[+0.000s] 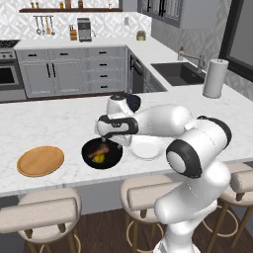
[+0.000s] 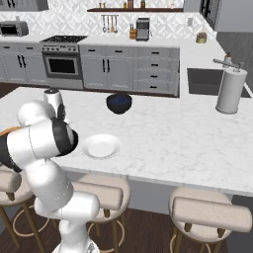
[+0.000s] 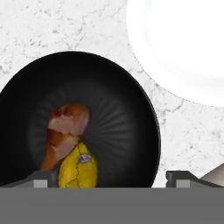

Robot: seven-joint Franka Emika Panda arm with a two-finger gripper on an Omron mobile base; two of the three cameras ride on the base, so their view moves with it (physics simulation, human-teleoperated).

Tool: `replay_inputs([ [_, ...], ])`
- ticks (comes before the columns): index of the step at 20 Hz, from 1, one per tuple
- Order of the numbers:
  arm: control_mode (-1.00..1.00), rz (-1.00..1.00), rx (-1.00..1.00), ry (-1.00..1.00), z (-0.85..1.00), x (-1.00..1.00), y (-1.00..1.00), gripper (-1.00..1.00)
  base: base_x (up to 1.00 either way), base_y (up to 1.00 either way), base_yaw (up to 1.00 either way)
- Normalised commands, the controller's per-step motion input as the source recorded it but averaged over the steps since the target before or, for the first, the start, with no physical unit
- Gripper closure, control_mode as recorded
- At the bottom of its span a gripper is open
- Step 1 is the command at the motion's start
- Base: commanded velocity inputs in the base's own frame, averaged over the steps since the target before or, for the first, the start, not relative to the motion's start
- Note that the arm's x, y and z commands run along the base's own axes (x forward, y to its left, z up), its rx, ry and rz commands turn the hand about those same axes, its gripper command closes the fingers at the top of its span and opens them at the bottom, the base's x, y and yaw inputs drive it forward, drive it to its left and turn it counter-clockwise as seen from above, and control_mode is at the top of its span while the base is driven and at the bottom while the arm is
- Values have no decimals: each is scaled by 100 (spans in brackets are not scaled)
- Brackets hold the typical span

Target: Pick the chicken drumstick and lemon from their plates and place them in the bowl. Then put the bowl in the fridge.

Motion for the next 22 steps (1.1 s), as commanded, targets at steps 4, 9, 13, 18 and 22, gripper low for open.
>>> replay_inputs([
  [4, -100, 0, 8, 2, 7, -32, -64, -100, 0, 0, 0],
  [9, -100, 0, 0, 7, 0, 5, -28, -100, 0, 0, 0],
  [13, -100, 1, 0, 8, -3, 6, -5, -100, 0, 0, 0],
  [18, -100, 0, 0, 0, -16, 37, 0, -100, 0, 0, 0],
  [22, -100, 0, 0, 0, -34, 40, 4, -100, 0, 0, 0],
])
